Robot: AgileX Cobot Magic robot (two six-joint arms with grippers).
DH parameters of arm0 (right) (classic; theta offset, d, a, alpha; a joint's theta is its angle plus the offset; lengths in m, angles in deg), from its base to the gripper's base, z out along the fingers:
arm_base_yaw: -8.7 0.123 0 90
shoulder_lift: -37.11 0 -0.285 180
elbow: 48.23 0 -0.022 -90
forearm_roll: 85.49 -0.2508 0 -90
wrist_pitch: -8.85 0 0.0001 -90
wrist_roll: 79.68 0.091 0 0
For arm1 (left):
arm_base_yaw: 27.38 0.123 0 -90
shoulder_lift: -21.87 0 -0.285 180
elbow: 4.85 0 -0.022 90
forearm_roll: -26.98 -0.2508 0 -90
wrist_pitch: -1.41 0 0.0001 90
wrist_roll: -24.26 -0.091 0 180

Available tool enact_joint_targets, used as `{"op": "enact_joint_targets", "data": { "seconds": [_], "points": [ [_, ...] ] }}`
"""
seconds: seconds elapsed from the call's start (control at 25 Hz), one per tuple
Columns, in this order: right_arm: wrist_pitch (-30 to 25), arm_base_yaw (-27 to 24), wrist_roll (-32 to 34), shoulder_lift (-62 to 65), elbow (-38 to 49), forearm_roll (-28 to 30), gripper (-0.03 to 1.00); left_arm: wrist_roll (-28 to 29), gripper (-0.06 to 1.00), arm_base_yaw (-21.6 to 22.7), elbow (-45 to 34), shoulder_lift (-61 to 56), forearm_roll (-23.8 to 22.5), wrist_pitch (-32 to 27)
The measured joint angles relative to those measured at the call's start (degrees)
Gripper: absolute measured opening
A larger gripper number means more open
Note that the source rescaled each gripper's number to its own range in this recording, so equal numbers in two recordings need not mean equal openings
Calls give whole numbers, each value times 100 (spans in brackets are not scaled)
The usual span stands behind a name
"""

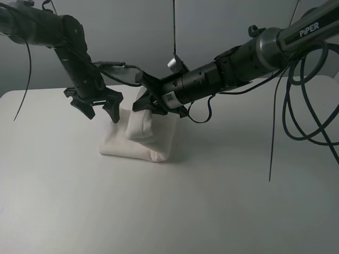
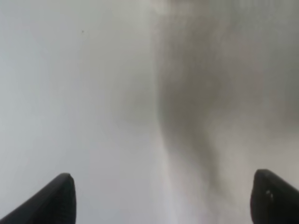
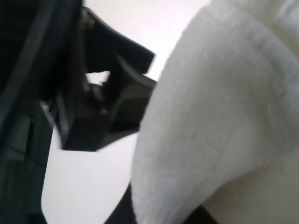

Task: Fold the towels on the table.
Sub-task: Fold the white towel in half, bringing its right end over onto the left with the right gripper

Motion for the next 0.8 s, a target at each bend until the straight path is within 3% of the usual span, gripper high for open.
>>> {"op": "enact_joint_targets", "data": {
  "seconds": [0.28, 0.52, 0.56, 0.6, 0.72, 0.8],
  "points": [
    [175, 0, -24, -7, 0, -149, 2, -38, 96, 0, 785, -228, 0, -708],
    [314, 12, -337, -7, 0, -387, 5, -154, 96, 0, 1385, -287, 437, -854],
    [312, 34, -499, -7, 0, -487, 14, -177, 96, 0, 1441, -287, 497, -854],
    [316, 78, -724, -7, 0, -595, 29, -186, 96, 0, 1490, -287, 539, -863],
    [339, 280, -1144, -7, 0, -699, 85, -197, 96, 0, 1526, -287, 580, -875],
    [396, 431, -1261, -7, 0, -701, 96, -197, 96, 0, 1526, -287, 580, -884]
  ]
}}
